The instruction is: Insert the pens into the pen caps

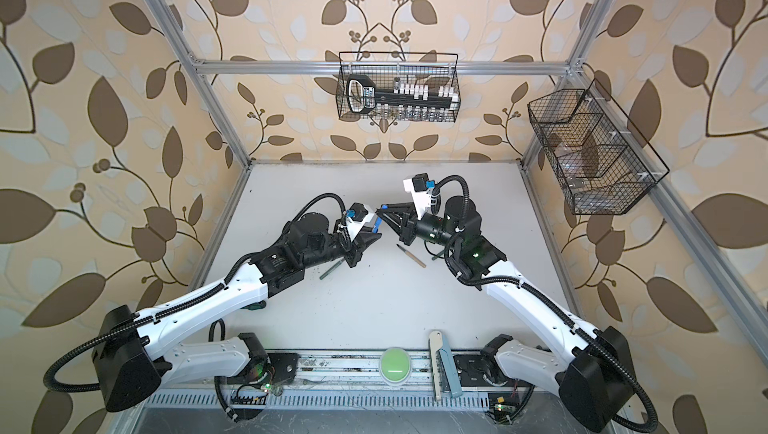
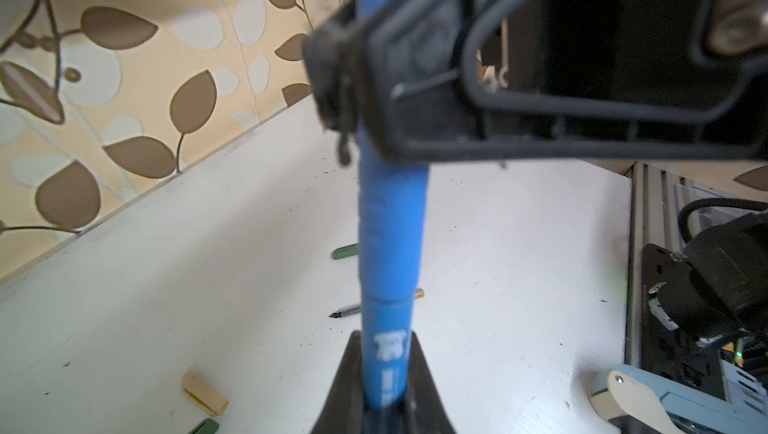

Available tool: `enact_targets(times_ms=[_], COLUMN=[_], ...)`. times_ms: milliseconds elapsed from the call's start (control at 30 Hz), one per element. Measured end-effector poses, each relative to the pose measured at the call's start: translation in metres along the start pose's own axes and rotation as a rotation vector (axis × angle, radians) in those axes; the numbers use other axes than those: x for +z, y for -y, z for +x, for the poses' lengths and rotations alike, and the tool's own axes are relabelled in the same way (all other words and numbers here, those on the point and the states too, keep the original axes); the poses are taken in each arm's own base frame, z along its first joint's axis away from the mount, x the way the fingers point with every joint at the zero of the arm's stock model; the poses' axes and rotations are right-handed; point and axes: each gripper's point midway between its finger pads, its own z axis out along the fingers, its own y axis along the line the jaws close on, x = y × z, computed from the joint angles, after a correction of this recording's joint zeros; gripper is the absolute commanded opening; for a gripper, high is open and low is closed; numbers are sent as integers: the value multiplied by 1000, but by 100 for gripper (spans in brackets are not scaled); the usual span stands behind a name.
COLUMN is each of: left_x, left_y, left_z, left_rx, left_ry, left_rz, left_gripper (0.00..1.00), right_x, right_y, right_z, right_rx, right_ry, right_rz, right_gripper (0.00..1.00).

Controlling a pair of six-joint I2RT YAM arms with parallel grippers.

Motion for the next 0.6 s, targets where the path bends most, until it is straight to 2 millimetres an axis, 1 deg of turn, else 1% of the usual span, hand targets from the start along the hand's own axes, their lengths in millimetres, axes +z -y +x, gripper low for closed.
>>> enact_targets(times_ms=[67,133,167,233,300,367,433,500,600], left_x=[1,3,4,5,4,2,1,2,4], left_y=[5,9,11,7,6,6,9,12,14], left_z=[-4,-8,-11,-26,-37,-45,-48,-46,-37], left_rx=[-19,-47,-69,-124,-177,-229,-272,-299,-332], left_ry=[7,22,33,94,139,169,181,179,157], left_rz=[28,59,70,68,77,95,119,138,148], left_gripper=[0,0,0,0,0,0,0,0,0], right_x=[-4,-9,-11,-16,-21,-28,-34,-36,-37], right_y=[-1,0,-1,-3,-6,-10,-13,-16,-17], right_z=[-6,-12,-12,-7,-8,-13,-16,-18,-18], right_rx=[-2,2,9,34,47,45,38,39,45], right_ry=[12,21,17,-14,-22,-17,-12,-13,-19], right_rz=[-5,-9,-16,-37,-61,-84,-102,-120,-139], right_gripper=[14,29,31,38,44,48,51,53,55])
